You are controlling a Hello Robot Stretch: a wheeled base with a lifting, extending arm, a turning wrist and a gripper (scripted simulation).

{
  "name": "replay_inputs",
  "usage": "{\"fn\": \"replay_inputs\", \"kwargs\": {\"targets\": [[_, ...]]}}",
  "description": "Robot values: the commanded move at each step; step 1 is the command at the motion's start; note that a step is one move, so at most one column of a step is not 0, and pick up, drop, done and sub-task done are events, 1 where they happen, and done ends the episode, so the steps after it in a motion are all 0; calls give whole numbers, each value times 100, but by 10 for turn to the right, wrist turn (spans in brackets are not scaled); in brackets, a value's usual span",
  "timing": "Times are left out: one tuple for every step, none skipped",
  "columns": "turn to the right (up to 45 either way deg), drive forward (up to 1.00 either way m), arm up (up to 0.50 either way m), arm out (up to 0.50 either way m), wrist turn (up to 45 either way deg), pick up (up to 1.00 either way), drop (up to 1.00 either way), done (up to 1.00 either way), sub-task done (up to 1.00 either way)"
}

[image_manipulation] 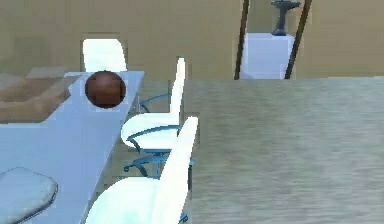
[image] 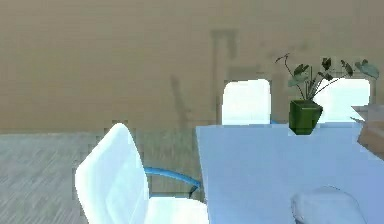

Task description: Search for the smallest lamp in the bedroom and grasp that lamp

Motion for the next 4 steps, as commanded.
{"fn": "replay_inputs", "kwargs": {"targets": [[-420, 0, 0, 0, 0, 0, 0, 0, 0], [0, 0, 50, 0, 0, 0, 0, 0, 0], [0, 0, 38, 0, 0, 0, 0, 0, 0], [0, 0, 0, 26, 0, 0, 0, 0, 0]]}}
